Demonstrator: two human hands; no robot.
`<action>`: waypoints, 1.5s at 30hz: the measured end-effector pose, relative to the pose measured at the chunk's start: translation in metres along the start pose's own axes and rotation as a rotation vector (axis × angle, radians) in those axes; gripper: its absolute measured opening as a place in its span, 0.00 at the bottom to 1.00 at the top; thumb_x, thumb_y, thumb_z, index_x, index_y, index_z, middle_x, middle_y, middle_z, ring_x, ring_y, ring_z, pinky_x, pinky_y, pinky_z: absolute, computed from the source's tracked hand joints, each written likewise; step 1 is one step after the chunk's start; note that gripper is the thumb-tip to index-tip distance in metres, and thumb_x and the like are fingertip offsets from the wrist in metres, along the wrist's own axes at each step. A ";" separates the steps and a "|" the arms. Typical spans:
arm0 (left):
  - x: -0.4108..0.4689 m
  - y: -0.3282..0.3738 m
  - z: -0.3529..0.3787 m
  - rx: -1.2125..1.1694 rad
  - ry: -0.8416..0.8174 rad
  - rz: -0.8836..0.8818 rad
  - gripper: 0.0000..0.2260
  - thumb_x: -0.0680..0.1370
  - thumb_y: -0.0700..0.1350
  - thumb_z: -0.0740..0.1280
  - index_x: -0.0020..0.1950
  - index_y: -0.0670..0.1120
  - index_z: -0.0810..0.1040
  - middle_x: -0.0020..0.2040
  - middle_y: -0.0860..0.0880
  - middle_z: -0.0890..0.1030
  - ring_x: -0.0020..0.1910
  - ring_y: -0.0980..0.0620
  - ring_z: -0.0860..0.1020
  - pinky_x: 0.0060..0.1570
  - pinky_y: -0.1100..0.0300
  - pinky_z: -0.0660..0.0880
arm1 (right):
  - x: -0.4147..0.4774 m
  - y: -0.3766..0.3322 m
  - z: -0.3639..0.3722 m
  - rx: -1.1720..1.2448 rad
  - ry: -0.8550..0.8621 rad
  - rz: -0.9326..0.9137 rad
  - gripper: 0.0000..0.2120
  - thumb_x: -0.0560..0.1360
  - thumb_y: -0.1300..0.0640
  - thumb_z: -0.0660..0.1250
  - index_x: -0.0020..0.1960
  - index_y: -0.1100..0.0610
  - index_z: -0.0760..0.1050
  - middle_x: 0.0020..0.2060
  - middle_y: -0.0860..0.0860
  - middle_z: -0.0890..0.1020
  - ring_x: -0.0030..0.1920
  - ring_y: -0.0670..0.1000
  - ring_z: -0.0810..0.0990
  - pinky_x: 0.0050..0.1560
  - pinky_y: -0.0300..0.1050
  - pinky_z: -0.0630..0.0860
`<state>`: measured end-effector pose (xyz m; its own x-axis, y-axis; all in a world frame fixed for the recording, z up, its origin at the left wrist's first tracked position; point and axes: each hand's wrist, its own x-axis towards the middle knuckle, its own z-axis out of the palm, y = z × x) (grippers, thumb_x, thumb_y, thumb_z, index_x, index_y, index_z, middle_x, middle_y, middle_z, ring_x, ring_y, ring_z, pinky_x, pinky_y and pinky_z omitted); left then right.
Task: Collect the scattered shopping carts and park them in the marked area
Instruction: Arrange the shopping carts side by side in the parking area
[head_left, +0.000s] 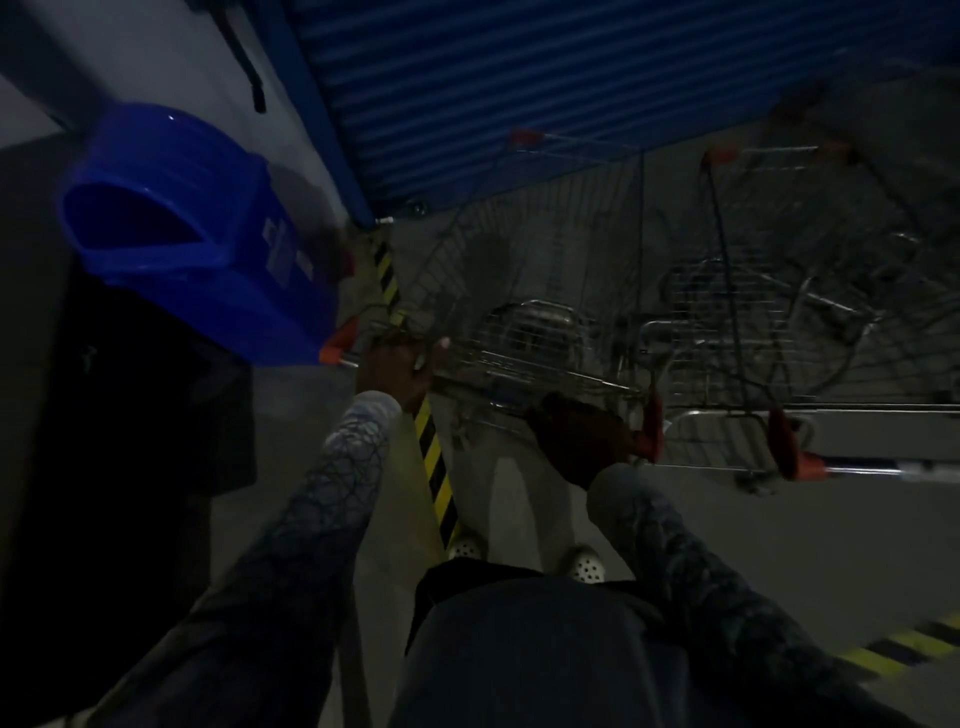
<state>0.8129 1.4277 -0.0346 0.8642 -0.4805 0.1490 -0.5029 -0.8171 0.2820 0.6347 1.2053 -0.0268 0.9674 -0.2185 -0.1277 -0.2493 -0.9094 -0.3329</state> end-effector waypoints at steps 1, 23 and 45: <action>0.001 -0.007 0.000 0.050 -0.067 -0.044 0.32 0.82 0.66 0.49 0.38 0.46 0.82 0.38 0.44 0.83 0.43 0.42 0.81 0.48 0.51 0.76 | 0.001 -0.001 0.005 -0.071 0.035 0.005 0.29 0.78 0.32 0.46 0.59 0.48 0.77 0.51 0.51 0.84 0.51 0.57 0.83 0.46 0.49 0.75; 0.053 0.024 0.008 0.233 -0.224 -0.116 0.25 0.83 0.57 0.55 0.45 0.42 0.84 0.43 0.42 0.84 0.45 0.41 0.82 0.46 0.53 0.72 | 0.093 0.030 -0.026 -0.330 0.116 0.173 0.10 0.76 0.50 0.69 0.48 0.56 0.84 0.33 0.62 0.83 0.31 0.65 0.82 0.39 0.53 0.76; 0.146 0.056 0.025 0.139 -0.065 -0.292 0.34 0.73 0.73 0.53 0.52 0.48 0.84 0.45 0.42 0.85 0.47 0.40 0.82 0.46 0.52 0.73 | 0.291 0.085 -0.079 -0.335 -0.019 0.046 0.31 0.78 0.37 0.48 0.52 0.58 0.82 0.50 0.60 0.84 0.52 0.62 0.82 0.59 0.54 0.70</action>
<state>0.9108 1.3033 -0.0203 0.9717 -0.2356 0.0192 -0.2353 -0.9568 0.1710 0.8983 1.0360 -0.0181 0.9538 -0.2580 -0.1539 -0.2613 -0.9653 -0.0015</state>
